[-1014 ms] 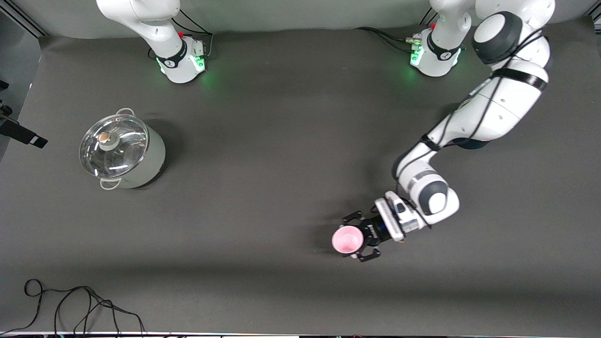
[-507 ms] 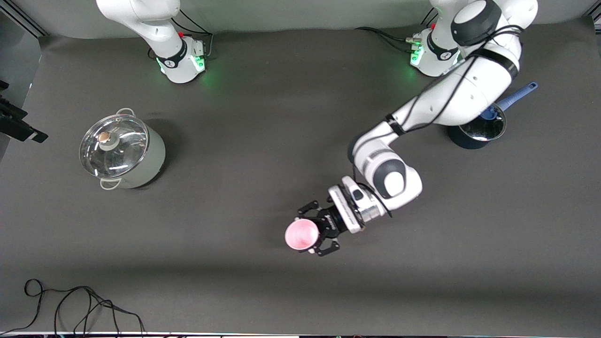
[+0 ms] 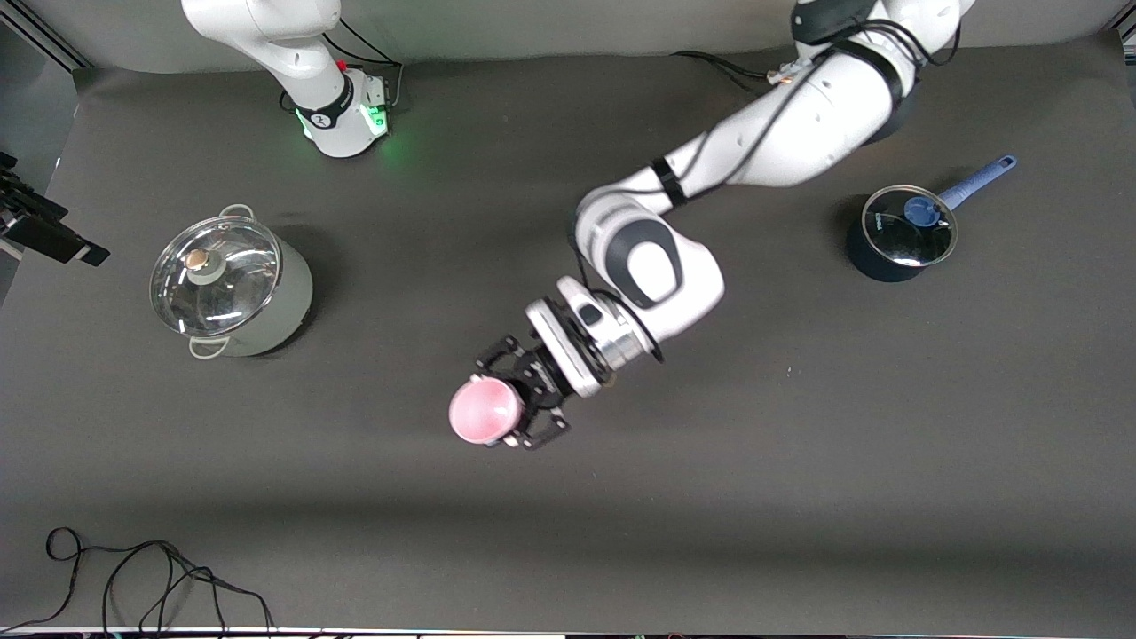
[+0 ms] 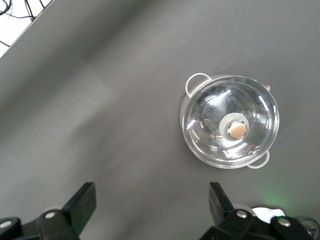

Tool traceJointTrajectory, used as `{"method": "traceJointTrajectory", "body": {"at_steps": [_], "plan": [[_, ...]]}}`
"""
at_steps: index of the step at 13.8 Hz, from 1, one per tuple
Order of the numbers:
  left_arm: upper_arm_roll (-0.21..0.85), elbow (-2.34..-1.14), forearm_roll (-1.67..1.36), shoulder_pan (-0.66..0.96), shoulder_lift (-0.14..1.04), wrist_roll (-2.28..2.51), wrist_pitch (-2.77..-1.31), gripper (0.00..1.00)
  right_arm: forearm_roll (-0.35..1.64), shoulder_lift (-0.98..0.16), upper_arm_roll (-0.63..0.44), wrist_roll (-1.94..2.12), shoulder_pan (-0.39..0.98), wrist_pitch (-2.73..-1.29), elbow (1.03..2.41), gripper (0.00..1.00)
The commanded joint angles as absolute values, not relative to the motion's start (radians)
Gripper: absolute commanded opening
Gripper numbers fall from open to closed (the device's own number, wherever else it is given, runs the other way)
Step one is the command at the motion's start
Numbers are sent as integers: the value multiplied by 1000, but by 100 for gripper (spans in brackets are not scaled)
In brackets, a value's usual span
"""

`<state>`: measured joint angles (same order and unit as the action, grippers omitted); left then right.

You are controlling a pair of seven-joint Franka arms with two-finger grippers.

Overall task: Transfer pink cup from left to right arm
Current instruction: 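Carry the pink cup with the left gripper toward the table middle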

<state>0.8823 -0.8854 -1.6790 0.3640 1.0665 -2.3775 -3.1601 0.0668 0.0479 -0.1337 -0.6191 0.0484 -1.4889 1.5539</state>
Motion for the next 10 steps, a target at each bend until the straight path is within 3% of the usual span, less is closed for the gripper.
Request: {"method": "traceJointTrajectory", "body": {"at_steps": [1, 6, 10], "plan": [[821, -775, -1692, 471, 1071, -2359, -3224, 0, 78, 48, -132, -685, 118, -1471, 1532, 100], [798, -733, -1686, 544, 1068, -2339, -3283, 0, 81, -23, -132, -950, 317, -1471, 1451, 100], [782, -707, -1684, 577, 1068, -2339, -3304, 0, 124, -207, -133, -1126, 417, -1471, 1214, 100]]}}
